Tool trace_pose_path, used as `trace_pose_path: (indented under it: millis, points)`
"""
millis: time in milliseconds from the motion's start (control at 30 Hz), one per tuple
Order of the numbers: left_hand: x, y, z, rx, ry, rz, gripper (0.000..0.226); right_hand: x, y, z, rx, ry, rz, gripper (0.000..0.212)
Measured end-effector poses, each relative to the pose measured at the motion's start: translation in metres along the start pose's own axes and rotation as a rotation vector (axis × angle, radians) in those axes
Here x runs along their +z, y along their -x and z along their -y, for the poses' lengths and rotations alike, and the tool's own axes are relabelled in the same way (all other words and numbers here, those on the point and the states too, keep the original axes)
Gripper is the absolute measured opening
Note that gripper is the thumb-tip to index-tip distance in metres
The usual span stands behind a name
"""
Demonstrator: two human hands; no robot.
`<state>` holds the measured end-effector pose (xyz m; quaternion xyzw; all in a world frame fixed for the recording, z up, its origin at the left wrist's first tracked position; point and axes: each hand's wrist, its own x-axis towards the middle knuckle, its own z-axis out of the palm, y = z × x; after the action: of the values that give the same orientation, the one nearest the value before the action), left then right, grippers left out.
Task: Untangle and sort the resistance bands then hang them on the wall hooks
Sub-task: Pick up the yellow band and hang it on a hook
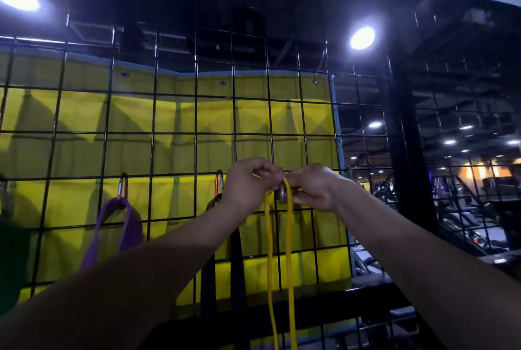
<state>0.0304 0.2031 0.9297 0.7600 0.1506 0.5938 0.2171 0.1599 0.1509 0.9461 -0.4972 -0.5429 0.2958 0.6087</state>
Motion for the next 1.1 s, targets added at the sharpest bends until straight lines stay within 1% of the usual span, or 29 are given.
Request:
trace_pose_path:
  millis: [100,200,267,367,433,567,633,767,900,1000,1100]
  points:
    - [0.0,-0.001,0.0,0.011,-0.039,0.005,0.01,-0.001,-0.002,0.0,-0.016,0.051,-0.022,0.015]
    - [-0.002,-0.001,-0.002,0.017,-0.105,0.019,0.007,0.0,0.0,0.002,-0.023,0.069,-0.038,0.016]
    - [-0.004,-0.003,-0.006,0.019,-0.154,0.06,0.002,0.001,0.002,0.005,-0.017,0.093,-0.05,0.017]
    - [-0.01,-0.009,-0.014,0.032,-0.241,0.139,0.011,0.002,0.004,0.009,-0.004,0.124,-0.072,0.015]
    - [-0.013,-0.013,-0.019,0.068,-0.301,0.164,0.011,0.003,0.003,0.013,0.009,0.13,-0.085,0.013]
    - [-0.016,-0.017,-0.025,0.125,-0.315,0.225,0.01,0.003,0.006,0.018,0.047,0.186,-0.102,0.013]
    - [-0.016,-0.017,-0.024,0.16,-0.352,0.258,0.013,0.003,0.007,0.017,0.061,0.155,-0.089,0.014]
    - [-0.018,-0.019,-0.025,0.183,-0.482,0.336,0.017,0.003,0.009,0.011,0.059,0.0,-0.027,0.009]
    - [-0.016,-0.029,-0.035,0.129,-0.605,0.394,0.019,0.001,0.006,0.009,0.058,0.034,-0.032,0.014]
    - [-0.012,-0.035,-0.041,0.075,-0.69,0.426,0.021,0.0,0.001,0.009,0.087,-0.032,-0.021,0.017]
    - [-0.007,-0.034,-0.049,0.098,-0.809,0.473,0.021,-0.003,-0.003,0.008,0.11,-0.006,-0.021,0.014]
